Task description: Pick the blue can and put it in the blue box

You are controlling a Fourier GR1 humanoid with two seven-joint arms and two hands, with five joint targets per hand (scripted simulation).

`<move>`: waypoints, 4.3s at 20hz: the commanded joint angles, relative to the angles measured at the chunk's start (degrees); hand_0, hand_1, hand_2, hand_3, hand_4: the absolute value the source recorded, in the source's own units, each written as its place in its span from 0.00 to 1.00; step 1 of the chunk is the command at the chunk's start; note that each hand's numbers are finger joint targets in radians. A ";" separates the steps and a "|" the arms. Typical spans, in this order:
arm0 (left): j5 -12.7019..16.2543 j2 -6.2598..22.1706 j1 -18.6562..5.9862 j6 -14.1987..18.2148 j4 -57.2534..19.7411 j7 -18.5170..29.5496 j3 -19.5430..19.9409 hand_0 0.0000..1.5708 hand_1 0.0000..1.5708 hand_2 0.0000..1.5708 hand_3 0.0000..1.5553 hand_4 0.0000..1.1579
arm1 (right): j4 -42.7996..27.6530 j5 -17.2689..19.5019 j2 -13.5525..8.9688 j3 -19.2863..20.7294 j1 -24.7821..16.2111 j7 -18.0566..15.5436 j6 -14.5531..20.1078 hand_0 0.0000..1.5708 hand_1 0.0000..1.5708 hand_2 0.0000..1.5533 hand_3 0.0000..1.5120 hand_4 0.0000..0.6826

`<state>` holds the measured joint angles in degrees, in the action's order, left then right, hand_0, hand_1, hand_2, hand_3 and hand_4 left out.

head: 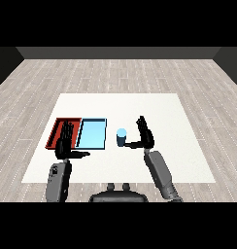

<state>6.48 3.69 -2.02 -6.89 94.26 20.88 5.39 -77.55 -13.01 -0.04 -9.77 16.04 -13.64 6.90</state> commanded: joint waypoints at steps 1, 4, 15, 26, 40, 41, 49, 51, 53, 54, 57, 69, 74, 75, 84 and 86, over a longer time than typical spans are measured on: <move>0.27 -1.29 -1.74 1.48 0.02 -2.26 -0.73 0.00 0.00 0.00 0.00 0.00 | 9.15 -5.32 0.03 -2.23 4.63 -5.00 2.83 0.00 0.00 0.00 0.00 0.00; 1.33 0.73 3.84 -0.66 4.23 -1.01 0.85 0.00 0.00 0.00 0.00 0.00 | 7.69 -7.10 0.03 -3.90 4.48 -3.73 4.05 0.00 0.00 0.00 0.00 0.00; 3.62 2.77 -2.49 -1.94 -1.03 -2.29 3.16 0.00 0.00 0.00 0.00 0.00 | 23.66 -16.91 0.04 -8.33 9.15 -15.61 4.39 0.00 0.00 0.00 0.00 0.00; -1.85 -1.28 1.46 0.52 -3.52 5.14 -0.92 0.00 0.00 0.00 0.00 0.00 | 29.98 -27.15 0.04 -18.05 11.30 -21.89 7.08 0.00 0.00 0.00 0.00 0.00; 1.68 -0.80 -0.14 0.03 -2.11 0.68 0.67 0.00 0.00 0.00 0.00 0.00 | 43.01 -34.67 0.04 -19.84 19.46 -24.50 3.23 0.00 0.00 0.00 0.00 0.00; 2.41 0.95 1.56 -1.74 -1.22 1.64 2.00 0.00 0.00 0.00 0.00 0.00 | 46.64 -34.07 0.04 -16.47 22.96 -23.09 -0.27 0.00 0.00 0.00 0.00 0.00; 3.08 0.95 -0.48 -0.33 1.37 -1.90 2.09 0.00 0.00 0.00 0.00 0.00 | 46.06 -35.35 0.03 -17.85 25.26 -20.92 14.82 0.69 0.69 0.84 0.83 0.61; 2.16 0.57 0.67 -0.57 1.33 -3.08 0.44 0.00 0.00 0.00 0.00 0.00 | 43.29 -37.02 0.03 -20.22 24.93 -21.63 21.61 0.98 0.98 0.97 0.98 0.94; 2.74 1.67 -2.03 -0.71 -2.15 -0.98 2.76 0.00 0.00 0.00 0.00 0.00 | 42.65 -37.61 0.03 -23.96 26.66 -19.51 24.94 0.95 0.95 0.95 0.94 0.95; 1.30 0.72 0.41 -0.20 0.06 0.22 1.39 0.00 0.00 0.00 0.00 0.00 | 48.15 -38.27 0.03 -24.76 27.70 -21.39 21.96 0.95 0.95 0.95 0.95 0.93; 1.22 0.17 -3.53 0.34 -2.90 -1.57 0.50 0.00 0.00 0.00 0.00 0.00 | 47.51 -37.79 0.03 -25.00 25.54 -21.17 23.23 0.96 0.96 0.95 0.95 0.91; -2.50 -1.74 1.50 -0.03 -0.75 -0.89 -4.90 0.00 0.00 0.00 0.00 0.00 | 30.24 -27.93 -3.58 -27.13 25.52 -13.55 33.31 0.93 0.93 0.93 0.93 0.92; -4.88 -3.08 -2.32 0.86 -3.83 -5.47 -8.62 0.00 0.00 0.00 0.00 0.00 | 24.65 -23.49 -8.46 -28.88 27.06 -8.21 35.27 0.92 0.92 0.93 0.92 0.91; -5.45 -3.62 -1.42 3.09 -2.19 -6.39 -11.71 0.00 0.00 0.00 0.00 0.00 | 26.16 -23.39 -9.09 -27.46 27.77 -10.69 31.08 0.92 0.92 0.93 0.92 0.90; -5.90 -3.68 -5.49 5.93 -10.97 -3.96 -13.32 0.00 0.00 0.00 0.00 0.00 | 6.36 -15.30 -18.65 -27.69 19.13 -0.33 33.50 0.90 0.90 0.93 0.93 0.90; -5.05 -3.68 -2.56 3.24 -6.72 -4.38 -13.37 0.00 0.00 0.00 0.00 0.00 | 0.87 -14.02 -20.89 -27.11 13.80 -0.15 33.61 0.90 0.90 0.93 0.93 0.90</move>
<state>1.24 0.16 -5.38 -3.79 88.82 14.24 -6.35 -68.37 -29.20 -16.48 -37.84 36.01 -15.50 41.03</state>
